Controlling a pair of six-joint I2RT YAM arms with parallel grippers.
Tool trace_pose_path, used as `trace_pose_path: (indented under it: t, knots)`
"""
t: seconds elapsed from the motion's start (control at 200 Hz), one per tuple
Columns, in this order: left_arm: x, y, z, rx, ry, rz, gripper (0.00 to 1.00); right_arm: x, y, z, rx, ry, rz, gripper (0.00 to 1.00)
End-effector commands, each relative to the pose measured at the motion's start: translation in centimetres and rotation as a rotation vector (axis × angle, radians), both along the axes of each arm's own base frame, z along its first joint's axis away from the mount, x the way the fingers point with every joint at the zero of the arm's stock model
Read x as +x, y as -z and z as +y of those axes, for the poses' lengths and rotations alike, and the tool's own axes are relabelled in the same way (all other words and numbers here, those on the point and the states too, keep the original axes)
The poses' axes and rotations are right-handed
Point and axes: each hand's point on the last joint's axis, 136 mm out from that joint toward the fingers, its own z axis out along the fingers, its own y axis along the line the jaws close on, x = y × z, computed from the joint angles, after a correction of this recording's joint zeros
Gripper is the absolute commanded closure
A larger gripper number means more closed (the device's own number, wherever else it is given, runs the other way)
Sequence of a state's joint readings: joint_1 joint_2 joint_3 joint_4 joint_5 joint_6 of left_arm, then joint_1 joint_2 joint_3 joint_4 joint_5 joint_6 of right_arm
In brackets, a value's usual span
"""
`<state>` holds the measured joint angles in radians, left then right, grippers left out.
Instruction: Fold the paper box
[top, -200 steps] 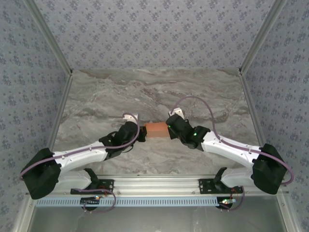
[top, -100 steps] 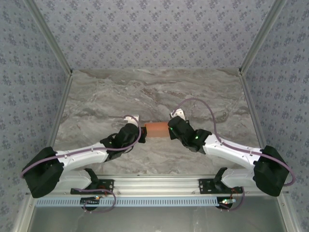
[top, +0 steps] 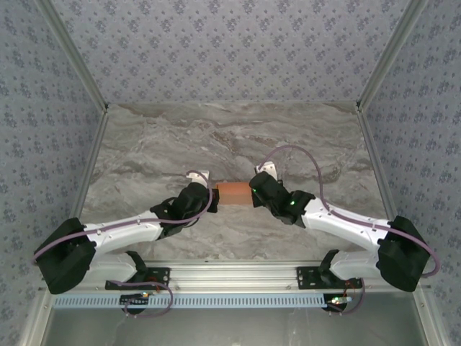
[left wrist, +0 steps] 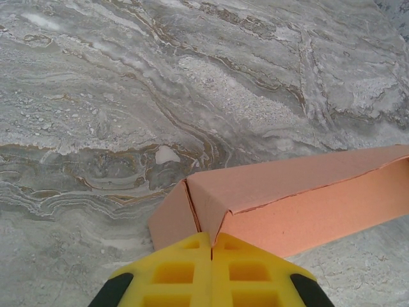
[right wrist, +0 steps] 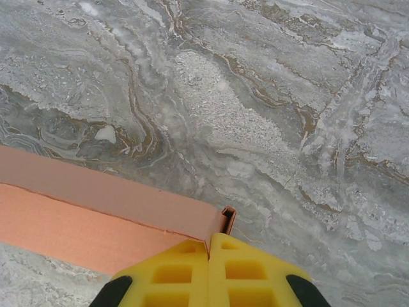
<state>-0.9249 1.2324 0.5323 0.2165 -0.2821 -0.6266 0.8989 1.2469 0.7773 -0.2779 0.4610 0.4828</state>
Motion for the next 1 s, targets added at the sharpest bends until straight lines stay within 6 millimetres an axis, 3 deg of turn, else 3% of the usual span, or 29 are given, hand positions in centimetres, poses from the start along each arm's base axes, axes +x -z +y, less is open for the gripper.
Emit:
trace_pose_path:
  t: [0.0,0.43,0.795,0.994]
  knots:
    - [-1.0,1.6,-0.3,0.057,0.052,0.049,1.00,-0.6,-0.1,1.2,0.054,-0.016,0.069,0.95]
    - [-1.0,1.6,-0.3,0.054,0.055,0.049,1.00,-0.1,-1.3,1.0,0.120,0.012,0.089,0.95]
    - [-1.0,1.5,-0.4,0.051,0.052,0.047,1.00,-1.1,2.3,-0.6,0.081,0.056,0.117,0.95]
    - [-0.8,1.0,-0.4,0.049,0.049,0.037,1.00,-1.5,3.2,-1.1,0.042,0.043,0.076,0.96]
